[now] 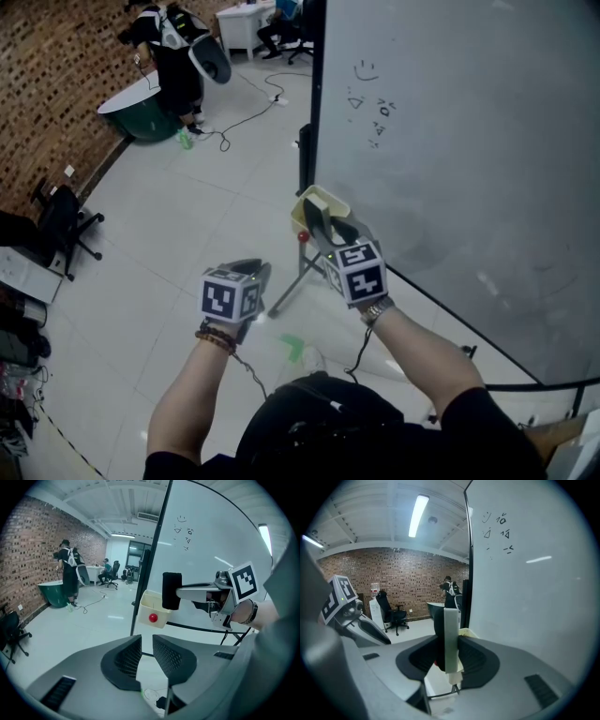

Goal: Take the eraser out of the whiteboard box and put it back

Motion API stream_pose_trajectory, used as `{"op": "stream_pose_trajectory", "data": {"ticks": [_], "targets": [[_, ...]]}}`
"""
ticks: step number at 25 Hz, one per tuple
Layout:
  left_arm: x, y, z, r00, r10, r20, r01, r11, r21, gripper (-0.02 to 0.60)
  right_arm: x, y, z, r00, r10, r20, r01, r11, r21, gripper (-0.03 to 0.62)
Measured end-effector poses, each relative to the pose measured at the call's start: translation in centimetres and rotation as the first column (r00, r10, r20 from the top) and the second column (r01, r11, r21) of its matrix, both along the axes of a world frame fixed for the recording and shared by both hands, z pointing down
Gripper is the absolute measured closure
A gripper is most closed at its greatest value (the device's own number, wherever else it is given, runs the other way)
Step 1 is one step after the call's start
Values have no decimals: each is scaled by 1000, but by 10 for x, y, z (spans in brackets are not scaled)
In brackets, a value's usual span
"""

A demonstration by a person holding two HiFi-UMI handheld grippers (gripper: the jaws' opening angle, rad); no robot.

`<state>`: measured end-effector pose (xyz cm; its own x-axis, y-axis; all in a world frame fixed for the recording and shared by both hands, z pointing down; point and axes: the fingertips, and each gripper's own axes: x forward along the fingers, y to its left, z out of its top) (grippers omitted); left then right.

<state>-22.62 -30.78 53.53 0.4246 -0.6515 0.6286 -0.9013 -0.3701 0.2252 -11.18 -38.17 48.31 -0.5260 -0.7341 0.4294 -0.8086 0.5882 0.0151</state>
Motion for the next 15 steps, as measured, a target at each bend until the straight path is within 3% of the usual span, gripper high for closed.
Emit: {"op": "stream_pose_trajectory", "data": {"ticks": [9,15], "targets": [[-5,-18,24,1000,-15,15,16,999,-46,580,-6,-23,21,999,-28,-39,27,999,-33,430],[-5,-27,25,1000,-7,23,8,999,-46,581,-12,-31,31,997,-47,-69,45,998,-41,429]]}}
